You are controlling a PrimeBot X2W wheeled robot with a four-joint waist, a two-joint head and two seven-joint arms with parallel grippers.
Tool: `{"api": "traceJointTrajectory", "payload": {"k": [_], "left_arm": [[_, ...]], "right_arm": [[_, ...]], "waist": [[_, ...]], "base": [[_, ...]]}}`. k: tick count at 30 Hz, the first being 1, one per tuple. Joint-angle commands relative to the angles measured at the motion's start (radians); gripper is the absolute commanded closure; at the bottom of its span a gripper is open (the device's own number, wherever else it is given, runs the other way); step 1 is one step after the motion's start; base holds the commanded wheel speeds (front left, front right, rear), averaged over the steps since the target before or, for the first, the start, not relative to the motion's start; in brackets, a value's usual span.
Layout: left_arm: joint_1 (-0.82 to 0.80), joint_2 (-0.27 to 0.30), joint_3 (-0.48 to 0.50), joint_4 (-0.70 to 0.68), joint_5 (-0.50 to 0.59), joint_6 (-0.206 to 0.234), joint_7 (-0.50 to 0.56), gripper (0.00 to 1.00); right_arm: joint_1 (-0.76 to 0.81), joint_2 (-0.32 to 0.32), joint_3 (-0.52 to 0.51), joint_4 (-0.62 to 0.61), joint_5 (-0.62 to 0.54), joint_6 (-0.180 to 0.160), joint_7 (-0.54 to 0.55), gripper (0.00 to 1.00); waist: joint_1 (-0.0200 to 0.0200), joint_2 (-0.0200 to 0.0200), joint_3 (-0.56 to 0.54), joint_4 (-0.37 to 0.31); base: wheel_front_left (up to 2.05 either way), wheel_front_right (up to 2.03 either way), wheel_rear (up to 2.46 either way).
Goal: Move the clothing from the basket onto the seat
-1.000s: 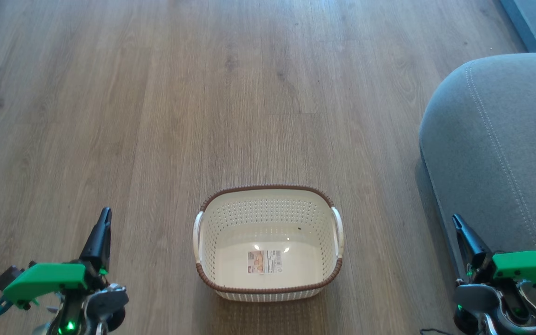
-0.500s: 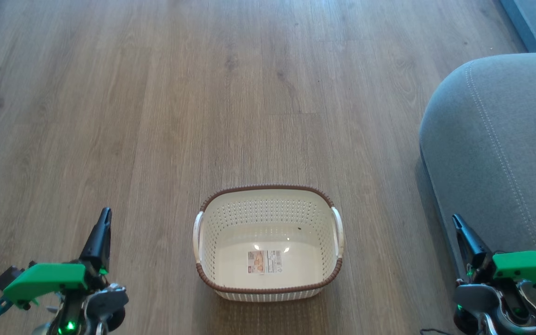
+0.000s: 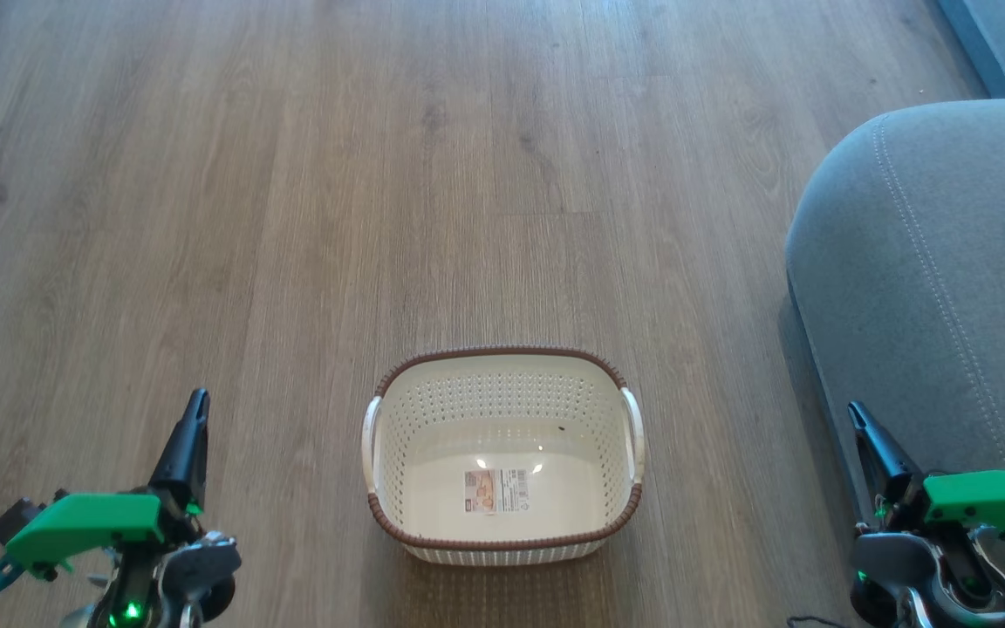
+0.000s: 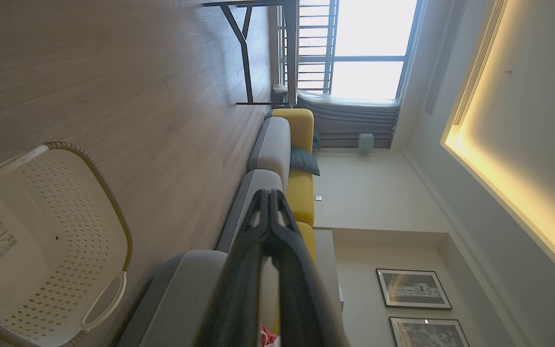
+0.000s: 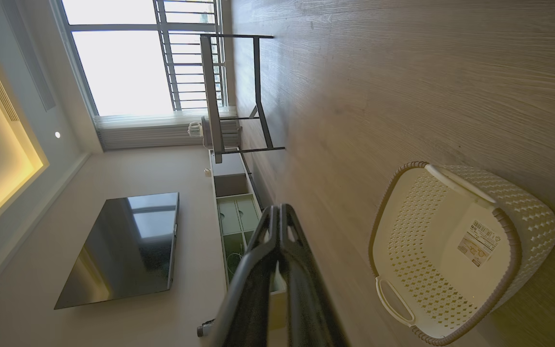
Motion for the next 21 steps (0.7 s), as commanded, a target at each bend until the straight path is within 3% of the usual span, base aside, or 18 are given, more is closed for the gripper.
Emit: {"api": "traceJointTrajectory", "payload": {"k": [1,21], "left_arm": [[-0.056,0.004,0.037,-0.034,-0.004,-0.007,0.005,1.00],[-0.056,0.004,0.037,-0.034,-0.004,-0.007,0.005,1.00]], "right_arm": [[-0.047,-0.013,0.017,-0.031,0.006,0.007,0.008,1.00],[-0.047,-0.013,0.017,-0.031,0.006,0.007,0.008,1.00]], "waist": [[0.0000,0.0000,0.000,0.000],[0.0000,0.0000,0.000,0.000]], "base": [[0.00,0.00,0.00],[0.00,0.00,0.00]]}}
